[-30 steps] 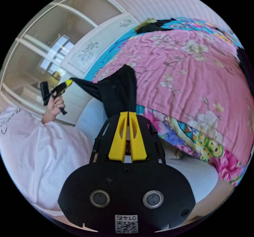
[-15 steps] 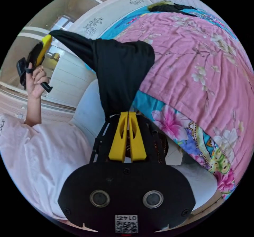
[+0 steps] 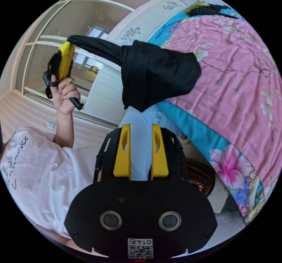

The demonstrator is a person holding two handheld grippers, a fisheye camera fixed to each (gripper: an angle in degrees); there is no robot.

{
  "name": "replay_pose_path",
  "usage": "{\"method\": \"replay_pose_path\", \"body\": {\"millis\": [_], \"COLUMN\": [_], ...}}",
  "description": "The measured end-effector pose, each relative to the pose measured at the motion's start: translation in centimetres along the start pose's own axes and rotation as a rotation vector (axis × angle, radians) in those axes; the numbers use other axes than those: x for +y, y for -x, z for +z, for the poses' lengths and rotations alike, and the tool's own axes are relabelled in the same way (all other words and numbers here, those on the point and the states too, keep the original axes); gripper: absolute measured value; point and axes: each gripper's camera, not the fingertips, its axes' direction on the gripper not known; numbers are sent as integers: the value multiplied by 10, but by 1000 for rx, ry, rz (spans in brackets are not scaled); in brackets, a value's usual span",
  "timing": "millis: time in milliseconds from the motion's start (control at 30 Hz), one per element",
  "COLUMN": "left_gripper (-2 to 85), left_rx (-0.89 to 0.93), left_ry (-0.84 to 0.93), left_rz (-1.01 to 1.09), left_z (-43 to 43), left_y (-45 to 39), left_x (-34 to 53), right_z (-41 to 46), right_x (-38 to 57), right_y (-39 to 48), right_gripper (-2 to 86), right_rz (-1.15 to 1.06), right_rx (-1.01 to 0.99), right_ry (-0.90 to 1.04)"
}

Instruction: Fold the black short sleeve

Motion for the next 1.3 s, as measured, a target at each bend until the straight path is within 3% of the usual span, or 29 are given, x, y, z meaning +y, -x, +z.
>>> {"method": "replay_pose_path", "body": {"millis": [167,433,733,1100,1300], "left_gripper": [-10,-10,-10,-10,-10], "left_rx": [34,21,-72,-121,23], "left_ry": [-10,-13,-43,-261,-425], "left_rz": [37,27,-18,59,103], "left_z": [3,-10,-72,-210,-269], "left_y": [-27,-50,-51,-83,-104], "left_x": [-23,-32,-24,-32,-38], "right_z": [3,-55,-154,-336,-390], "right_x": [1,39,102,153,163], "right_y": [11,24,52,178,254], "right_gripper": [132,20,3,0,0], "right_rz": [18,113,165,-116,-303], "right_rx": [-95,-78,-231,-143,-181], "right_ry": [7,-78,-308,-742,-776]}}
